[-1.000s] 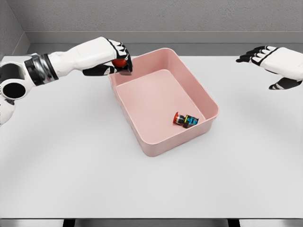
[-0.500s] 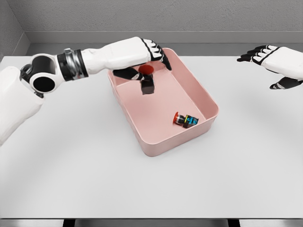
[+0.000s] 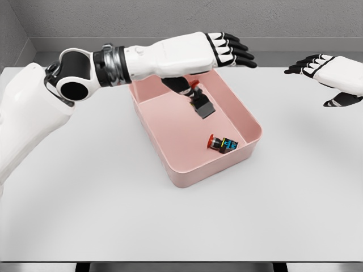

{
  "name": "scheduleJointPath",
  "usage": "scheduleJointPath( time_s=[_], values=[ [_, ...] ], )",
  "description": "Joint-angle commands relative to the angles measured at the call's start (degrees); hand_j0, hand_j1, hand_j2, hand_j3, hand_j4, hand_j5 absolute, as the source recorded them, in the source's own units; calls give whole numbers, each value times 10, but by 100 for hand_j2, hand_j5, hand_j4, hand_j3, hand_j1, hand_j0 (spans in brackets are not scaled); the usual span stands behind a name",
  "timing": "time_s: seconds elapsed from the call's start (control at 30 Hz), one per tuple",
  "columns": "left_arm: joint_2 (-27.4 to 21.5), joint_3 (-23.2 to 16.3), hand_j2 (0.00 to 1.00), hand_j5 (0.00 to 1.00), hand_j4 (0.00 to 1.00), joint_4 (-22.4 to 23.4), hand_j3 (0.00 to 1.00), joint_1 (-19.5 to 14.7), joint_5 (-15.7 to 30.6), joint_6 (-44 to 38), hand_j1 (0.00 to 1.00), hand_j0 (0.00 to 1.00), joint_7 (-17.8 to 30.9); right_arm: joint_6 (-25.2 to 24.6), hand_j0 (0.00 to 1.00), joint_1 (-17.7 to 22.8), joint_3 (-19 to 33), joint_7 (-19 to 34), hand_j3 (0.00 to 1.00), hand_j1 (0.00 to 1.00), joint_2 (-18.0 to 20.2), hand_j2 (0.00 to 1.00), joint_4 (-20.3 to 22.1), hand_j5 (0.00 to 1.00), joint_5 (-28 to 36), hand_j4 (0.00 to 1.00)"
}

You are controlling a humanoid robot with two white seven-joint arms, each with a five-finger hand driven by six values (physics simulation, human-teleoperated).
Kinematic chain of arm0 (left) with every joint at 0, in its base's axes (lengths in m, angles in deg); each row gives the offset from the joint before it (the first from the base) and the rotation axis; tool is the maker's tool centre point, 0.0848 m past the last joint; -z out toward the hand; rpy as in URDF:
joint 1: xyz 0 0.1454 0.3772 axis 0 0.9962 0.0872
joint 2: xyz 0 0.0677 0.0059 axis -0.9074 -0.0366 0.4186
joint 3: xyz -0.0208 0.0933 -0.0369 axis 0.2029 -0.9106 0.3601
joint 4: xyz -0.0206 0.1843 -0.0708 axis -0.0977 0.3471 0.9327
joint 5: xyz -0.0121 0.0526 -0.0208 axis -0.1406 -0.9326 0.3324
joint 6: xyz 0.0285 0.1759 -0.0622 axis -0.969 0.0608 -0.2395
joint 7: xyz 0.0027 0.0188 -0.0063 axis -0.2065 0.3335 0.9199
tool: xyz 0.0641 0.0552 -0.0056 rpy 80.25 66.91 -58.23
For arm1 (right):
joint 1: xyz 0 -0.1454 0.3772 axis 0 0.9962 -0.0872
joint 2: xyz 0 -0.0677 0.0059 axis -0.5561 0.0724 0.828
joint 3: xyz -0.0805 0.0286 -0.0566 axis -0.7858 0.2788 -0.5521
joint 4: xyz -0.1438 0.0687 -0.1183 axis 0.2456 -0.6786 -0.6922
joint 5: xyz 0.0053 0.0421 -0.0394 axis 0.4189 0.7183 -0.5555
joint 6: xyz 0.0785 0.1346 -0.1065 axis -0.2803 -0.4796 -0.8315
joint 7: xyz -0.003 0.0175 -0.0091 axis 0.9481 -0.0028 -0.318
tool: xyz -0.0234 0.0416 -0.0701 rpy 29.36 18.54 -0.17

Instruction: Put the industrial switch in the basket with both arms

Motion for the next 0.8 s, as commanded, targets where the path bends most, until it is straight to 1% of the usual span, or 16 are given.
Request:
scheduleJointPath(
  time_s=[0.0, 0.17, 0.2, 0.27, 0.43, 0.47, 0.5, 0.53, 0.57, 0.6, 0.63, 0.7, 0.73, 0.77],
  values=[
    [-1, 2, 100, 100, 100, 1, 100, 0, 4, -1, 100, 100, -1, -2, 100, 0, 0, 0, 100, 100, 1, 100, 0, 100, 3, 100],
    [-1, 2, 100, 100, 100, 0, 100, -2, 5, -1, 100, 100, -1, -2, 100, 0, 0, 0, 100, 100, 0, 100, -1, 100, 3, 100],
    [-7, 3, 100, 100, 100, 0, 100, 0, 9, -1, 100, 100, -1, -2, 100, 1, 0, 0, 100, 100, 1, 100, -2, 100, 3, 100],
    [-50, 5, 100, 100, 100, -1, 100, 3, 16, -1, 100, 100, -1, -2, 100, 1, 0, 0, 100, 100, 0, 100, -4, 100, 3, 100],
    [-153, 10, 100, 100, 100, 5, 100, 28, 79, -1, 100, 100, -1, -2, 100, 2, 0, -1, 100, 100, 1, 100, -9, 100, 3, 100],
    [-175, 12, 100, 100, 100, 6, 100, 41, 91, -1, 100, 100, -2, -2, 100, 2, 0, 0, 100, 100, 0, 100, -10, 100, 3, 100],
    [-194, 24, 100, 100, 100, 8, 100, 52, 100, -1, 100, 100, -2, -2, 100, 2, 0, 0, 100, 100, 0, 100, -9, 100, 3, 100],
    [-210, 39, 100, 100, 100, 9, 100, 69, 101, -1, 100, 100, -2, -2, 100, 2, 0, 0, 100, 100, 0, 100, -9, 100, 3, 100],
    [-220, 48, 100, 100, 100, 14, 100, 82, 102, -1, 100, 100, -3, -2, 100, 2, 0, 0, 100, 100, 0, 100, -10, 100, 3, 100],
    [-230, 54, 100, 100, 100, 25, 100, 87, 116, -1, 100, 100, -3, -2, 100, 2, 0, 0, 100, 100, 0, 100, -9, 100, 3, 100],
    [-237, 55, 100, 100, 100, 48, 100, 87, 118, -1, 100, 100, -3, -2, 100, 2, 0, 0, 100, 100, 1, 100, -9, 100, 3, 100],
    [-253, 74, 100, 100, 100, 105, 100, 89, 122, -1, 100, 100, -3, -2, 100, 2, 0, 0, 100, 100, 0, 100, -9, 100, 3, 100],
    [-257, 75, 100, 100, 100, 118, 100, 90, 124, -1, 100, 100, -3, -2, 100, 2, 0, 0, 100, 100, 0, 100, -9, 100, 3, 100],
    [-258, 75, 100, 100, 100, 119, 100, 97, 123, -1, 100, 100, -3, -2, 100, 2, 0, -1, 100, 100, 0, 100, -10, 100, 3, 100]
  ],
)
